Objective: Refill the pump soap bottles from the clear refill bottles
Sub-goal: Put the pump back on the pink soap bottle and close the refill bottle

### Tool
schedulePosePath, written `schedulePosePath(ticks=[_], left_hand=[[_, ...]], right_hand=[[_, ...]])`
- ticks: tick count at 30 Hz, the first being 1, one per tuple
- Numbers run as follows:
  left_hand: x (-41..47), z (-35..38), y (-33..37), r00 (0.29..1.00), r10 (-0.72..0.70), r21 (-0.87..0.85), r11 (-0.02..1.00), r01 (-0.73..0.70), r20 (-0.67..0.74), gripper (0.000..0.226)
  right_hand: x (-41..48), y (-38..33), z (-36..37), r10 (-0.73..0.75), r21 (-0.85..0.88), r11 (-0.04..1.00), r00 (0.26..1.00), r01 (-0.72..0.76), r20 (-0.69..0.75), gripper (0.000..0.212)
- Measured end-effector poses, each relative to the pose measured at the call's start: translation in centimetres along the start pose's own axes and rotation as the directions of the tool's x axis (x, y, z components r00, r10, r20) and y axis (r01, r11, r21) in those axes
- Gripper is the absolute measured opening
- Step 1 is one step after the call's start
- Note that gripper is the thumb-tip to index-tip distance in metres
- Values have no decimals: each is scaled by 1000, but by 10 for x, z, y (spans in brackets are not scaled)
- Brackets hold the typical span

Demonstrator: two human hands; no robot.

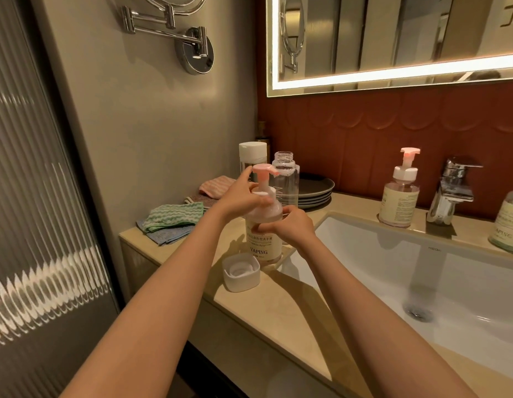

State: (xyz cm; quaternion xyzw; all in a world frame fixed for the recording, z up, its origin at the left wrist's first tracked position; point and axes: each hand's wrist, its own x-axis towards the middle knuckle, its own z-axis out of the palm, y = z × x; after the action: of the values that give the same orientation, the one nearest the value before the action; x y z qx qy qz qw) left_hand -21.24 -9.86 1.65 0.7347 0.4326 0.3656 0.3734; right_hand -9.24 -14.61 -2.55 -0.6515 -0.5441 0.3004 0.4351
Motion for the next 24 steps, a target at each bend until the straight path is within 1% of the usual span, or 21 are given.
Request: schedulePosePath(ticks=[2,3,4,5,7,8,9,12,15,17,19,22,24], left_hand=[[3,-8,0,995,-25,-31,999,28,101,88],[3,-11,3,992,-36,-37,998,40,123,90],[3,-10,5,992,-36,-54,998,43,120,92],[2,-9,7,996,-27,-43,999,31,85,93],[1,-4,10,999,26,91,996,-23,-33,96],[2,-4,10,995,65,158,986,-52,-77,95],[2,-4,10,992,87,189,980,-68,-93,93],[5,-6,11,994,98,192,978,-86,-53,83],[5,-5,14,992,119,263,959,-105,-39,76],[5,-5,15,994,108,254,962,-98,-27,77],[3,-8,15,998,65,195,979,-63,-1,84],[-9,-15,13,998,-26,114,993,19,65,106],[-24,-21,5,989,-94,59,994,88,116,116]], right_hand=[[1,1,1,6,-2,1000,1000,-6,-5,69],[2,1,1,6,-2,1000,1000,-6,-10,70],[2,1,1,7,0,1000,1000,-7,-13,72],[2,1,1,8,3,1000,1000,-7,-12,72],[2,1,1,7,0,1000,1000,-7,-4,71],[2,1,1,5,-5,1000,1000,-5,0,70],[2,0,1,4,-9,1000,1000,-4,3,69],[2,0,0,-3,-14,1000,1000,3,0,66],[2,0,0,-18,-40,999,1000,18,-5,60],[3,0,-1,-24,-52,998,1000,24,-1,57],[2,-1,-1,-24,-54,998,1000,25,10,57],[-1,1,0,-21,-36,999,1000,21,0,70],[-5,2,1,-29,-14,1000,999,28,-15,76]])
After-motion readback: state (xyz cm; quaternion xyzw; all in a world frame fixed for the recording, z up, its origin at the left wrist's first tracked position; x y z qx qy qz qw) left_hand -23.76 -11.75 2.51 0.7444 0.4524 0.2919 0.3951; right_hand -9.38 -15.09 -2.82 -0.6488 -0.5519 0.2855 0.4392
